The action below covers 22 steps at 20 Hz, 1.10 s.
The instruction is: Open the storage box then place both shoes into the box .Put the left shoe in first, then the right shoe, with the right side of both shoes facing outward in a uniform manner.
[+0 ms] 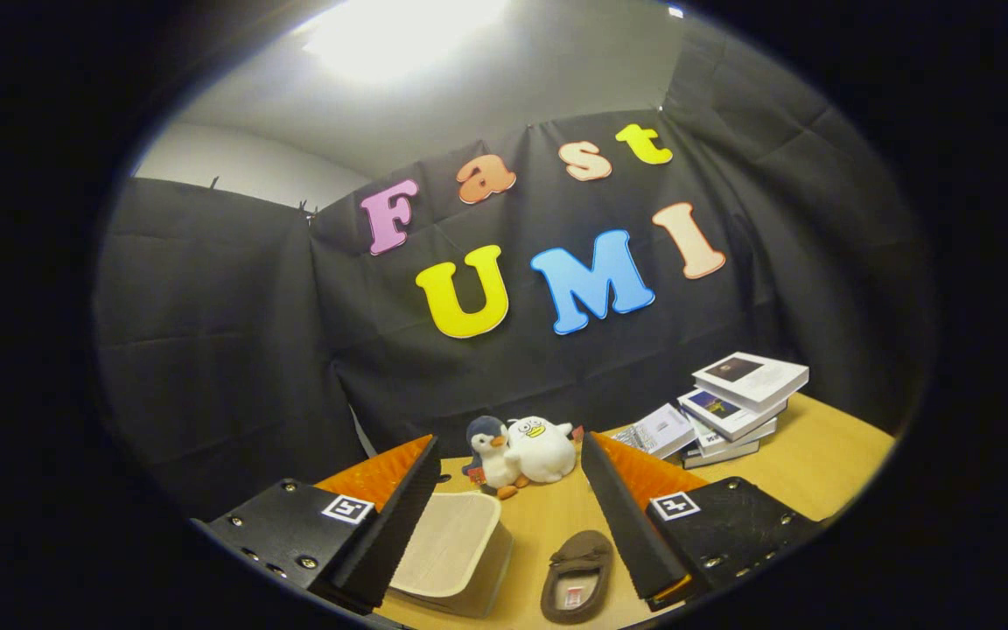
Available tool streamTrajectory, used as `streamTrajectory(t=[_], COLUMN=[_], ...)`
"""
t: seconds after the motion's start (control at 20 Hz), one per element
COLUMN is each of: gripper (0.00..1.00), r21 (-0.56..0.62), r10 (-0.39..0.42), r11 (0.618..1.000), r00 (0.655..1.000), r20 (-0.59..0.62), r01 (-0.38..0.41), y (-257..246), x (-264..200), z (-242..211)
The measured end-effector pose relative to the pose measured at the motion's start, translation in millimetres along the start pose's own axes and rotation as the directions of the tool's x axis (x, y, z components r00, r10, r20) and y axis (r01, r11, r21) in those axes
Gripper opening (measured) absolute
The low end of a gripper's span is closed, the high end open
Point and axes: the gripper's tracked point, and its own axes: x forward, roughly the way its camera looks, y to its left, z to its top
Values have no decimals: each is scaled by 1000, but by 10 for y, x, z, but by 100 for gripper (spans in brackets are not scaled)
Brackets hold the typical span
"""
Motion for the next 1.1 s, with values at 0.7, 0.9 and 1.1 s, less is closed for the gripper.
streamTrajectory(t=[0.7, 0.9, 1.1], gripper=[97, 97, 97], r21=[526, 637, 728], r10=[150, 215, 274], r11=[850, 769, 681], r00=[946, 918, 894], r20=[-289, -334, -353], r01=[27, 51, 79], y=[48, 165, 260], x=[230, 254, 300], z=[-1241, -1506, -1706])
